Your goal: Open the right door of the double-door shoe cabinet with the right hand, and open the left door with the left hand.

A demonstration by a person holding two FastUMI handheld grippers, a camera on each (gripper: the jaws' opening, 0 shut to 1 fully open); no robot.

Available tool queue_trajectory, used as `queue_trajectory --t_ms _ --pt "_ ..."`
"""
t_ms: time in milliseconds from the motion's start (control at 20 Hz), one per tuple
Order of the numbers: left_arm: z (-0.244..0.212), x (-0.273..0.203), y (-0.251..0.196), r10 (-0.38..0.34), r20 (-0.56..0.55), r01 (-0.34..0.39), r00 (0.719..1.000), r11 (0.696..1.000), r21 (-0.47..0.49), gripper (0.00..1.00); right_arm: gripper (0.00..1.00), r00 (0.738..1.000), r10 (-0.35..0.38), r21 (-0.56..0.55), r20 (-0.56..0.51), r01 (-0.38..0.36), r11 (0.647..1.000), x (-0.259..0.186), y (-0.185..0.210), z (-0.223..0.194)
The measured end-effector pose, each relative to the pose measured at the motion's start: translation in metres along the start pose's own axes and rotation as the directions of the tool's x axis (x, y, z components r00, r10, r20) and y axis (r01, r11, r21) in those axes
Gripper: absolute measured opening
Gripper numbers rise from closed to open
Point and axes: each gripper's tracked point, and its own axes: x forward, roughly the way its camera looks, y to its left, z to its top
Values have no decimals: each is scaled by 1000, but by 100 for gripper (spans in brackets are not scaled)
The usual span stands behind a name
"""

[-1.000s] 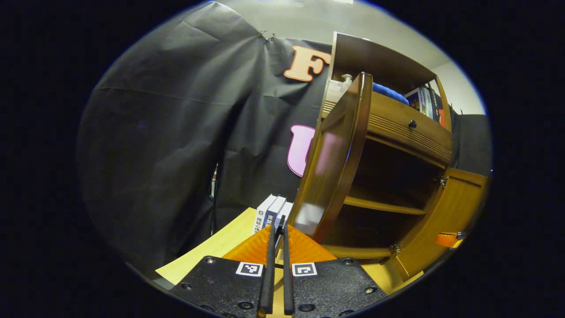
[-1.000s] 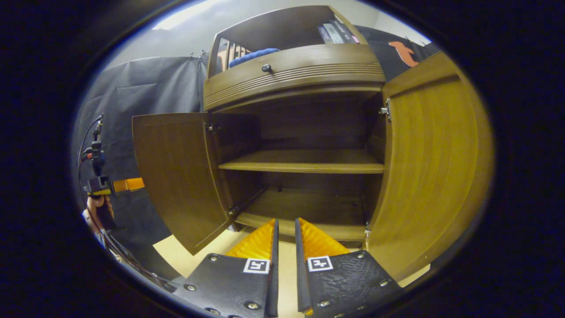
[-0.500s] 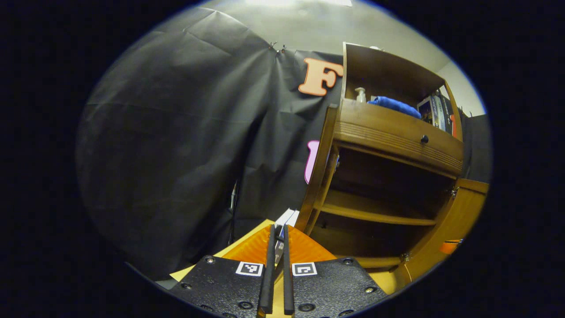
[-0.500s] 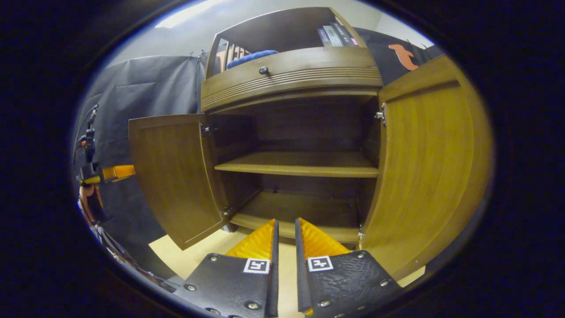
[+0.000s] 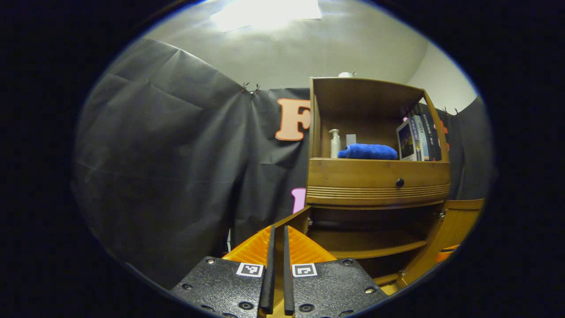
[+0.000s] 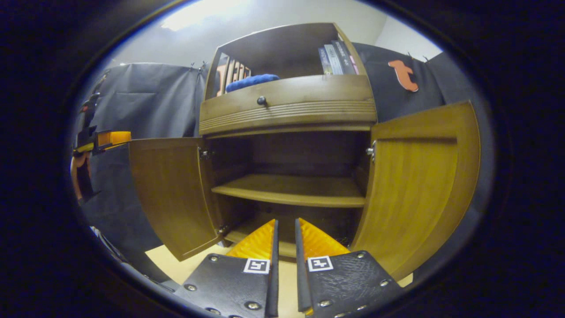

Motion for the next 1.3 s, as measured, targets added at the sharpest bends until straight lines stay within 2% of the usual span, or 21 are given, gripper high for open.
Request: queue_trajectory --t_ms 250,450,650,750,950,1300 --pt "-20 11 -79 -159 -37 159 987 987 -13 10 17 995 -49 -13 83 50 999 -7 -6 48" --pt "-38 11 -137 -286 -68 284 956 958 -28 10 17 985 -100 -47 140 107 993 -20 -17 73" --pt "-48 8 -185 -375 -83 371 923 927 -60 10 17 975 -138 -62 172 150 987 -32 -22 84" --pt "-55 3 -202 -401 -91 397 912 916 -61 10 17 972 -151 -57 180 163 985 -37 -24 88" --pt "-66 -5 -222 -411 -104 412 906 911 -13 10 17 965 -179 -48 193 192 980 -43 -28 91" --pt "-73 -17 -241 -439 -109 438 892 898 -33 12 17 963 -185 -38 194 196 980 -47 -30 88"
